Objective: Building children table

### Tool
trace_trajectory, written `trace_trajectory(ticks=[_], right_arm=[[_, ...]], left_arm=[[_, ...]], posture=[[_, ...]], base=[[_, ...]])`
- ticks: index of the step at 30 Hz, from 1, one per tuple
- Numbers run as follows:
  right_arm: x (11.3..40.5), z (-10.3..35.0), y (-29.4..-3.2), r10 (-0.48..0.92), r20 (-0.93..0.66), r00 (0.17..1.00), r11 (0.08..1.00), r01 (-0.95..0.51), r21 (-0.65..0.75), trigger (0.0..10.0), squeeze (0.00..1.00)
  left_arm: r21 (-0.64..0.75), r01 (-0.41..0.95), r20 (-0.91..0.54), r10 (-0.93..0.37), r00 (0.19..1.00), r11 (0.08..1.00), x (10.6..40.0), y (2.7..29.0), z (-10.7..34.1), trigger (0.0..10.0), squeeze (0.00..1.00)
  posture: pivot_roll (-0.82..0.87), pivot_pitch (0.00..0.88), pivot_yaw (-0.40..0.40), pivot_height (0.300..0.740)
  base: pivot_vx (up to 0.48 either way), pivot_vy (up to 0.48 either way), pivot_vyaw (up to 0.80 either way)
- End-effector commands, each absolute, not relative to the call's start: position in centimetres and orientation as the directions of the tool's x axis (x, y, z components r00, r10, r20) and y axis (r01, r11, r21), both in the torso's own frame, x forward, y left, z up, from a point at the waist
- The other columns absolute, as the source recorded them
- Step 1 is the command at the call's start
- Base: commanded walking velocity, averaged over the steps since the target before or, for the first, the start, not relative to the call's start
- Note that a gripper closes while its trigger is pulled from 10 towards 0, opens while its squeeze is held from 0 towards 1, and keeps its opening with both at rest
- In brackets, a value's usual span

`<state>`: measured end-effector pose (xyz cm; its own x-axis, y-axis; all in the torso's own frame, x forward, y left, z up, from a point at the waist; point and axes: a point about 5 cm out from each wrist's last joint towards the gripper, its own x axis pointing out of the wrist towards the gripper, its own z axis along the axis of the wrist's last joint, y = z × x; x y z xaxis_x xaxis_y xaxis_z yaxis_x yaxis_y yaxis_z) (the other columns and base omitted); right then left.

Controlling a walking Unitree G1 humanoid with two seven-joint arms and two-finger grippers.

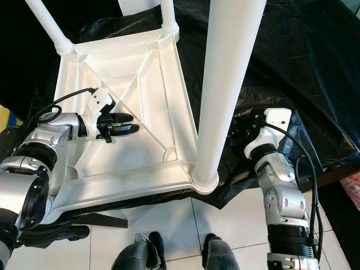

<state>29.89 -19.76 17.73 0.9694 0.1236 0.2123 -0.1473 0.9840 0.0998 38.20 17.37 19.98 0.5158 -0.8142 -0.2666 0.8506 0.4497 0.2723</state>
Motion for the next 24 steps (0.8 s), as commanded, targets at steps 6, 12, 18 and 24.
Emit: trace_trajectory(ticks=[6, 12, 18, 24], right_arm=[[29.3, 17.2, -19.0, 0.153, 0.203, 0.967, 0.98, -0.175, 0.096, 10.0, 0.0], [27.8, 17.1, -19.0, 0.265, 0.208, 0.942, 0.959, -0.28, 0.048, 10.0, 0.0], [27.1, 17.4, -19.8, 0.321, 0.194, 0.927, 0.943, -0.333, 0.028, 10.0, 0.0], [26.0, 17.6, -20.8, 0.47, 0.117, 0.875, 0.882, -0.471, -0.025, 10.0, 0.0]], left_arm=[[0.317, 0.638, -0.069, -0.654, 0.754, 0.702, 38.8, 19.0, 21.0, 10.0, 0.0], [0.258, 0.56, 0.14, -0.604, 0.784, 0.787, 36.6, 20.6, 22.5, 10.0, 0.0], [0.163, 0.558, 0.245, -0.582, 0.776, 0.813, 34.6, 20.4, 22.7, 10.0, 0.0], [0.165, 0.606, 0.199, -0.628, 0.753, 0.779, 32.7, 19.3, 21.8, 10.0, 0.0]], posture=[[-0.07, 0.182, 0.096, 0.74], [-0.07, 0.161, 0.098, 0.74], [-0.07, 0.142, 0.09, 0.74], [-0.07, 0.14, 0.098, 0.74]], base=[[0.0, 0.0, 0.0], [0.0, 0.0, 0.0], [0.0, 0.0, 0.0], [0.0, 0.0, 0.0]])
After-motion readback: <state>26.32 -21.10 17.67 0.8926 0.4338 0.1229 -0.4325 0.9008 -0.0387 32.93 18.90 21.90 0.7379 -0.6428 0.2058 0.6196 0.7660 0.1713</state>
